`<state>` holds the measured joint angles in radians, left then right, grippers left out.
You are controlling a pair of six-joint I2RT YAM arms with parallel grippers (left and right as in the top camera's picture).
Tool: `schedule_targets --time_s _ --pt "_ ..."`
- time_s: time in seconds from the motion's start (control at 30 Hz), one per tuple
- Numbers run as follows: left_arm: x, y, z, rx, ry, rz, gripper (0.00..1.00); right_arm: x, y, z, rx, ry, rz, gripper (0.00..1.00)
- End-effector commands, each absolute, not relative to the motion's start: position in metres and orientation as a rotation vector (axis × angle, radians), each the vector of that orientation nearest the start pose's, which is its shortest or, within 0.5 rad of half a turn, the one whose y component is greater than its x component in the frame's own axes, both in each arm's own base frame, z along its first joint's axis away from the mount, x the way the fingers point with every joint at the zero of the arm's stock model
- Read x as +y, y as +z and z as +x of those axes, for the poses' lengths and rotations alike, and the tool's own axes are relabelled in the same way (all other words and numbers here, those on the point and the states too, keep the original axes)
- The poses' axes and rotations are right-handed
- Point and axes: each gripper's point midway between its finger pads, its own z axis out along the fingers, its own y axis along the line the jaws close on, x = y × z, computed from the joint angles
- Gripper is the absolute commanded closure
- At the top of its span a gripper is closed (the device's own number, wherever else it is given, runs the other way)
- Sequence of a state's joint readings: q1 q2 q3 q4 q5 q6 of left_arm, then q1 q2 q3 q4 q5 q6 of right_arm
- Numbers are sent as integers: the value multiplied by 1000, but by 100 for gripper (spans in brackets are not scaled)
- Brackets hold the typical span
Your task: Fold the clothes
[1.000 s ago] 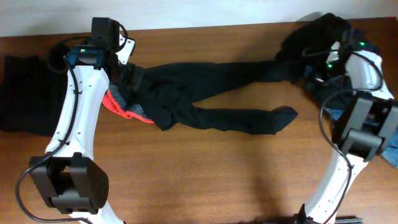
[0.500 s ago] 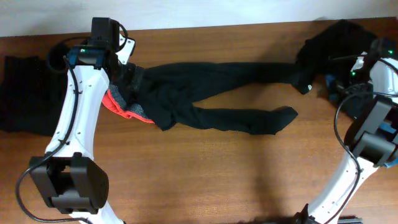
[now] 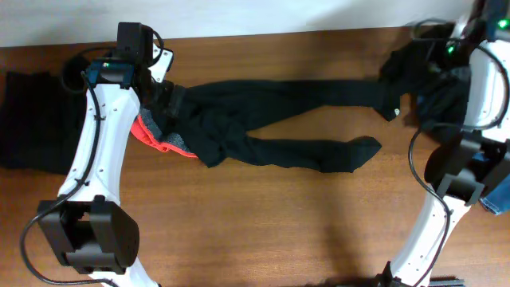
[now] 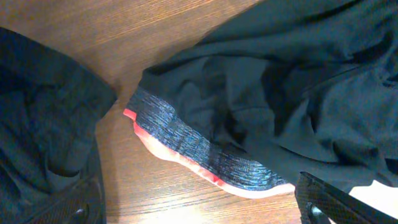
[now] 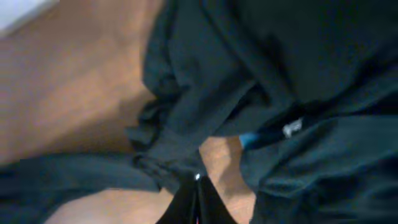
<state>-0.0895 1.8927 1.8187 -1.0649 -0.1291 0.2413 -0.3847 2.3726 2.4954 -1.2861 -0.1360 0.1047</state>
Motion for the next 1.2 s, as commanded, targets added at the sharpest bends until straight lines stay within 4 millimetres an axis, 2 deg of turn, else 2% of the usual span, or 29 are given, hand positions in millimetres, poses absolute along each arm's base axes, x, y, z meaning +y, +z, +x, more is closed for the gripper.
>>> schedule_targets --time_s 0.0,0.03,0.13,0.23,0.37,0.43,0.57,0.67,0.73,0.9,1.03,1.17 --pt "-22 192 457 2658 198 396 1 -186 197 508 2592 74 615 96" --pt "-23 192 456 2658 191 396 1 -182 203 504 2596 88 612 96" --pt "-24 191 456 2668 164 339 1 -165 205 502 2619 173 587 96" --pt "-25 190 453 2686 134 273 1 -139 204 500 2657 257 547 96" --pt "-24 184 439 2750 122 211 1 -98 200 496 2733 321 415 95" --pt "-22 180 428 2800 122 206 1 -74 198 494 2774 333 324 86" --pt "-21 174 408 2885 119 159 1 -29 195 489 2832 356 171 51" --pt "-19 170 393 2952 89 80 1 4 192 480 2880 369 22 39" --pt "-25 168 384 2993 6 72 1 22 190 473 2913 354 -56 35" --pt "-50 174 373 3013 -275 45 1 46 189 473 2918 297 -158 24" --pt "-48 191 369 2950 -277 -82 1 47 190 479 2892 293 -162 14" --pt "-38 215 358 2805 -231 -281 1 41 190 481 2885 290 -143 11"
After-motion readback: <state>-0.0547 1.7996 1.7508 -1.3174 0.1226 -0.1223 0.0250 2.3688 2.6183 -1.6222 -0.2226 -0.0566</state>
